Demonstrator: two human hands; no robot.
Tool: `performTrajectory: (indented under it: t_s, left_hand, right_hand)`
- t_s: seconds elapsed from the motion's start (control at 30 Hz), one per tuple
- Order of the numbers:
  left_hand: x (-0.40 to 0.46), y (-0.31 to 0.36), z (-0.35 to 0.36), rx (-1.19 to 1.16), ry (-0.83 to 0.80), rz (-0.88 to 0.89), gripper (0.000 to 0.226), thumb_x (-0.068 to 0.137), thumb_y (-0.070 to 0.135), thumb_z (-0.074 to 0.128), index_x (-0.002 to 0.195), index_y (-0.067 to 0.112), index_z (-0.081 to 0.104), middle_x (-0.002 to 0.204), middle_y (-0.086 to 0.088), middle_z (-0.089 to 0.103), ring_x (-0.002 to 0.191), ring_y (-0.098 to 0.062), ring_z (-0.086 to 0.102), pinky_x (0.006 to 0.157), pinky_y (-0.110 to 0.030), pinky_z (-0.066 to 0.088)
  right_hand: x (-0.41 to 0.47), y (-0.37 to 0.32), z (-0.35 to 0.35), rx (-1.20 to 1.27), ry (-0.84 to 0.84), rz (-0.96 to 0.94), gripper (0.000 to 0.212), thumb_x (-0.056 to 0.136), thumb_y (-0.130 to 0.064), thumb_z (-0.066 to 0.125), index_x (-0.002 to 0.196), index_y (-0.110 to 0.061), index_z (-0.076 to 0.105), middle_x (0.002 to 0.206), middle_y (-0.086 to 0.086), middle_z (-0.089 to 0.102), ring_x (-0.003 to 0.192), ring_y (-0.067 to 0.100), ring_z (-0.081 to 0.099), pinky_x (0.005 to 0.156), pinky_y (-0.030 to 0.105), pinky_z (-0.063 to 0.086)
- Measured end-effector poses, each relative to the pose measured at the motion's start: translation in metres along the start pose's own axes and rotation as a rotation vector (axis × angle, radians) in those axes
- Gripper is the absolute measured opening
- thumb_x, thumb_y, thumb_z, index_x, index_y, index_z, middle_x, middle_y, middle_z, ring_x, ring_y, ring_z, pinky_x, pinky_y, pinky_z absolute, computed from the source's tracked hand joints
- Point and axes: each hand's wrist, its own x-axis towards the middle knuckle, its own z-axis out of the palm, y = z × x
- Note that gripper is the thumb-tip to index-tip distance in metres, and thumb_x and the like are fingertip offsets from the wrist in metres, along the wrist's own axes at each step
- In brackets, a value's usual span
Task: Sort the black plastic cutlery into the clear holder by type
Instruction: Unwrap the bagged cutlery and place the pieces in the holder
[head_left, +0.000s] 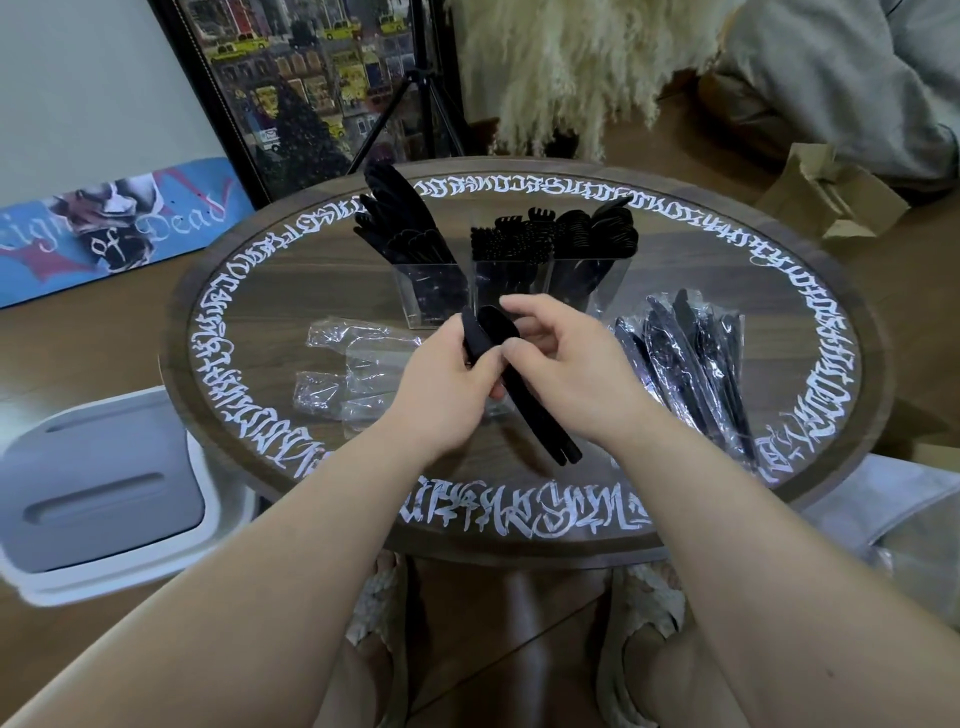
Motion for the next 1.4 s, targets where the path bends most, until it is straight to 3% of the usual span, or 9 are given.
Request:
performTrajectory:
  t_s: [0.1,0.23,0.37,0.53,0.67,0.8,1.0,1.23,1.4]
  left_hand:
    - [-0.002,0.000,-0.001,0.014,-0.019,-0.007,0.010,0.094,0.012,0.054,0.098,0.021,0.056,0.078,0.001,0.064,0.059,-0.002,0.060,0.056,-0.014,0.046]
    - [-0.002,-0.003,-0.004,0.052,-0.016,-0.010,0.013,0.093,0.014,0.056,0.099,0.025,0.052,0.089,-0.002,0.066,0.079,-0.015,0.063,0.074,-0.030,0.051]
    - [-0.003,-0.005,-0.007,0.107,-0.072,0.011,0.022,0.095,0.011,0.050,0.113,0.024,0.050,0.098,0.008,0.060,0.094,-0.012,0.057,0.084,-0.027,0.045]
    - [-0.005,-0.005,-0.007,0.102,-0.152,-0.013,0.041,0.096,0.007,0.046,0.133,0.024,0.045,0.119,0.007,0.059,0.110,-0.009,0.054,0.096,-0.020,0.039]
    - [-0.007,0.001,-0.008,0.097,-0.030,0.014,0.030,0.094,0.008,0.052,0.115,0.028,0.058,0.104,0.009,0.062,0.087,0.003,0.055,0.077,-0.012,0.041]
    - [-0.011,0.005,-0.021,0.156,0.211,0.050,0.019,0.089,0.015,0.059,0.096,0.032,0.060,0.076,0.011,0.061,0.066,-0.001,0.052,0.063,-0.005,0.038]
    - [-0.024,0.027,-0.044,0.200,0.265,0.166,0.018,0.096,0.018,0.051,0.094,0.034,0.060,0.074,0.000,0.066,0.053,-0.003,0.046,0.054,-0.017,0.039]
    - [-0.001,0.086,-0.085,0.414,0.543,0.524,0.017,0.090,0.016,0.057,0.106,0.016,0.064,0.088,0.010,0.062,0.078,-0.010,0.060,0.074,-0.028,0.050]
    - [0.021,0.097,-0.094,0.571,0.570,0.553,0.026,0.089,0.019,0.058,0.115,0.019,0.062,0.086,0.007,0.063,0.078,-0.017,0.061,0.073,-0.031,0.048]
  right_hand:
    - [0.002,-0.001,0.004,0.007,0.059,-0.025,0.016,0.087,-0.016,0.060,0.093,-0.028,0.068,0.085,-0.009,0.070,0.081,0.012,0.066,0.082,0.039,0.053]
    - [0.007,0.003,0.005,-0.040,0.110,0.019,0.016,0.086,-0.015,0.063,0.074,-0.026,0.065,0.067,-0.010,0.064,0.067,0.011,0.061,0.071,0.033,0.052]
    - [0.004,0.002,0.006,0.010,0.043,-0.013,0.021,0.088,-0.010,0.061,0.092,-0.028,0.072,0.081,-0.012,0.070,0.075,0.007,0.064,0.075,0.028,0.051]
    - [0.003,0.004,0.008,-0.211,0.022,-0.074,0.019,0.090,-0.016,0.060,0.101,-0.026,0.073,0.087,-0.007,0.063,0.077,0.009,0.055,0.072,0.025,0.040]
    - [0.004,0.003,0.006,-0.197,0.154,-0.060,0.013,0.087,-0.015,0.062,0.086,-0.024,0.071,0.072,-0.013,0.058,0.064,0.004,0.052,0.067,0.024,0.038]
    - [0.002,0.000,-0.001,-0.079,0.270,-0.008,0.015,0.088,-0.013,0.062,0.078,-0.024,0.062,0.066,-0.011,0.061,0.068,0.015,0.061,0.070,0.030,0.049]
    - [-0.013,-0.015,-0.006,-0.019,0.352,-0.042,0.021,0.091,-0.013,0.060,0.090,-0.034,0.061,0.075,-0.019,0.063,0.074,0.003,0.060,0.077,0.027,0.052]
    - [-0.020,-0.042,-0.016,-0.095,0.336,-0.079,0.014,0.093,-0.018,0.058,0.088,-0.031,0.060,0.074,-0.016,0.062,0.070,0.002,0.057,0.063,0.011,0.042]
    - [-0.019,-0.049,-0.023,-0.065,0.363,-0.085,0.015,0.092,-0.017,0.058,0.087,-0.031,0.060,0.073,-0.015,0.062,0.070,0.003,0.056,0.060,0.009,0.041]
